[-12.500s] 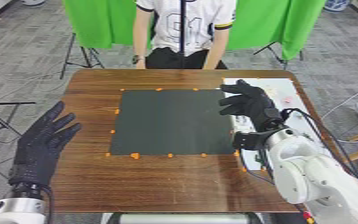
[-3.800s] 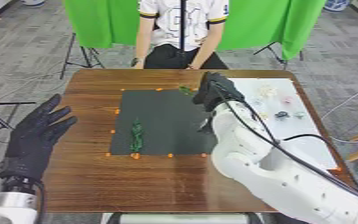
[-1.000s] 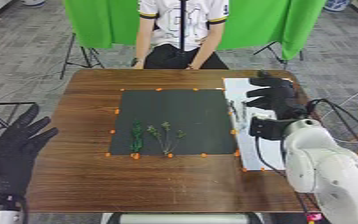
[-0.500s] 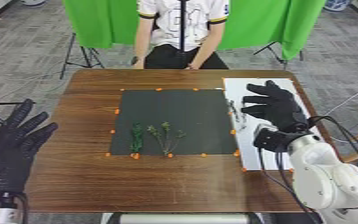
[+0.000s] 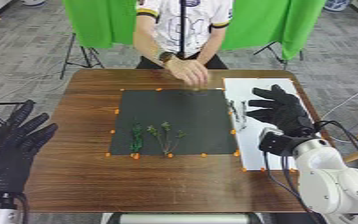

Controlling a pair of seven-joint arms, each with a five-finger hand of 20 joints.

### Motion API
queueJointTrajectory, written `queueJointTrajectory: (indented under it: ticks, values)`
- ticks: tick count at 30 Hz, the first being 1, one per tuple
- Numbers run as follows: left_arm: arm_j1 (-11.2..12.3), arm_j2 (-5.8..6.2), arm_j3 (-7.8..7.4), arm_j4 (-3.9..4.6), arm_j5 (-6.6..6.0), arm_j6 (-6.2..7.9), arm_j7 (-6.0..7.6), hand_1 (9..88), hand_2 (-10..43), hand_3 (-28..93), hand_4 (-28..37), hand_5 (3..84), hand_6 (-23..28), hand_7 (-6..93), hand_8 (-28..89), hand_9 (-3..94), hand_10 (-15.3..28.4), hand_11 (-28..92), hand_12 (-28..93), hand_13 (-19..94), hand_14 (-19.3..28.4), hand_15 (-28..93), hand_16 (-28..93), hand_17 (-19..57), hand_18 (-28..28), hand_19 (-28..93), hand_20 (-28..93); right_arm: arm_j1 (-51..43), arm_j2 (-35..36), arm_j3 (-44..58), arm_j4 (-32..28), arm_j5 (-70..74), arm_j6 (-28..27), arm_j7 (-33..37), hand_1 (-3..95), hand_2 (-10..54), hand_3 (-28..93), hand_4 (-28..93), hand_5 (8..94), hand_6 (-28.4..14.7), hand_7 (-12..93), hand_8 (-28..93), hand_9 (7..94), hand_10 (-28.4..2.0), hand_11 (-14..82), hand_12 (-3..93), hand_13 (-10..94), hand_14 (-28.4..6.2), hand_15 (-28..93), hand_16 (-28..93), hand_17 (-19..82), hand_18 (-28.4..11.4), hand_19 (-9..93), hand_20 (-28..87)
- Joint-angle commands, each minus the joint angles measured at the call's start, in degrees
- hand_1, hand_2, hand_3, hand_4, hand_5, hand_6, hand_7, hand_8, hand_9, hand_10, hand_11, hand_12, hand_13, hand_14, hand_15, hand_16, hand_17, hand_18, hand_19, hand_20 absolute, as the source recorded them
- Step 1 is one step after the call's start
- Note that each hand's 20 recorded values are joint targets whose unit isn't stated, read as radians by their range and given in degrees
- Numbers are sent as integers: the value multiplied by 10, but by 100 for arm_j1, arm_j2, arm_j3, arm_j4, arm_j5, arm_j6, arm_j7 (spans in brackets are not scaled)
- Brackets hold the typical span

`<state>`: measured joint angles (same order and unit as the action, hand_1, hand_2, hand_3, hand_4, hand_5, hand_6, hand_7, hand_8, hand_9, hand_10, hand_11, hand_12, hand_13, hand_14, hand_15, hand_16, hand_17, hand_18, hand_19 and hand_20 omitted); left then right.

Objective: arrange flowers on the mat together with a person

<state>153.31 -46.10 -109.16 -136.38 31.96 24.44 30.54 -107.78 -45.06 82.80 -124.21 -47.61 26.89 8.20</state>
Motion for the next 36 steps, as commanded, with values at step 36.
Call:
queueJointTrajectory:
  ticks: [36]
  values:
    - [-24,76,136,-1,11,41,-119,179,64,754,-283,297,37,95,-83,296,145,171,121,210,219,439,-41,-60,210,448,194,44,-35,39,-74,-135,81,150,195,28,714,-252,541,-33,135,-122,562,-192,156,147,440,-224,489,109,71,-284,522,163]
